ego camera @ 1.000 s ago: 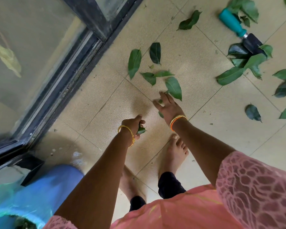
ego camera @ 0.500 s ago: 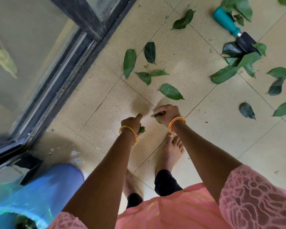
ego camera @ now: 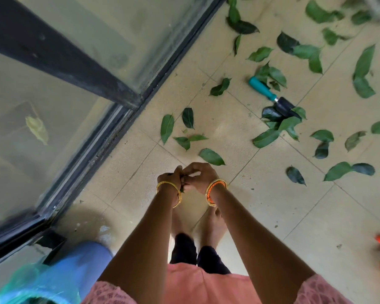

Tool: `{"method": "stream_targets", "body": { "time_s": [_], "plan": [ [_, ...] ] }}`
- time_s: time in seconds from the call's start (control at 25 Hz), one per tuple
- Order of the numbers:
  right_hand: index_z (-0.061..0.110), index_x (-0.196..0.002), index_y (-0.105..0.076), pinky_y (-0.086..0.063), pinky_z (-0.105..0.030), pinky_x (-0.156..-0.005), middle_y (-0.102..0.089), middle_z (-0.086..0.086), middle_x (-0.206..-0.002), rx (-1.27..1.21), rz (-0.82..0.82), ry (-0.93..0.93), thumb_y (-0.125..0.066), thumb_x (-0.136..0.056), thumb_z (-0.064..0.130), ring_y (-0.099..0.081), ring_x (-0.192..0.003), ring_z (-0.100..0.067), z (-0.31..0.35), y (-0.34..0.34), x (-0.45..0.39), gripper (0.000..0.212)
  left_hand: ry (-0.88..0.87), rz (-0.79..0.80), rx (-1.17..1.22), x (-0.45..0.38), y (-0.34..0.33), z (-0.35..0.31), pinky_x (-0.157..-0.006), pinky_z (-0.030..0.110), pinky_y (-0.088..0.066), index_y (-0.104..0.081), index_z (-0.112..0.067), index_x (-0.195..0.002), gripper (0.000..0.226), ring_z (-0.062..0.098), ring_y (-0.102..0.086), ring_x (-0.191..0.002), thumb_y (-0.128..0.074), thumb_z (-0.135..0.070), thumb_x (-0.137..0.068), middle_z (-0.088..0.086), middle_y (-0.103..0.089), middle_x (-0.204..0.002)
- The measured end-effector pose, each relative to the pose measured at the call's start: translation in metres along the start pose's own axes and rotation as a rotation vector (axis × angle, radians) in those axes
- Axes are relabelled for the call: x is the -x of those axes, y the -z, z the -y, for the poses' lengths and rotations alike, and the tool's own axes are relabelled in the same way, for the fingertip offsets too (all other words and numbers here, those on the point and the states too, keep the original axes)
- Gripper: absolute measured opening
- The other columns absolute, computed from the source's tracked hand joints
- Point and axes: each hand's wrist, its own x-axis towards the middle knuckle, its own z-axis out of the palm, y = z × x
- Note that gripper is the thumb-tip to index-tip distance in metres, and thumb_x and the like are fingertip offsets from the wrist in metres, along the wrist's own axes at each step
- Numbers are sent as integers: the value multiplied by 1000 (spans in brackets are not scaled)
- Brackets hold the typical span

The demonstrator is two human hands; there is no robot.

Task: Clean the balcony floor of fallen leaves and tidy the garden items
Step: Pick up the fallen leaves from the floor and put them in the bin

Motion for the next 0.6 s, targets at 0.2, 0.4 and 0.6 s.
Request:
{"method": "stream_targets", "body": {
  "time_s": [0.2,0.4,0.6],
  "plan": [
    [19,-105,-65,-49,-33,-90,-56,-5,-121,157,-144,-53,-76,-75,27,-54,-104,-18,-2,40,-44,34,-56,71,-7,-15,-7,-34,-31,14,-32,-50,-6,-64,42,9,-42,-27,-57,-33,-94,3,-51,-43],
    [18,-137,-37,-47,-46,-96,-32,-13,-132,720,-355,-101,-77,-74,31,-38,-119,-33,-49,53,-96,76,-151,-38,-147,-66,-9,-47,-76,40,-51,-61,-6,-78,57,38,-64,-95,-53,-62,-85,19,-65,-80],
    [15,-132,-40,-50,-41,-86,-41,-17,-124,773,-467,15,-60,-88,14,-45,-110,-32,-73,27,-113,48,-132,39,-234,-93,-2,-45,-67,35,-42,-49,-14,-57,44,25,-51,-65,-68,-50,-72,8,-53,-60]
  ]
}}
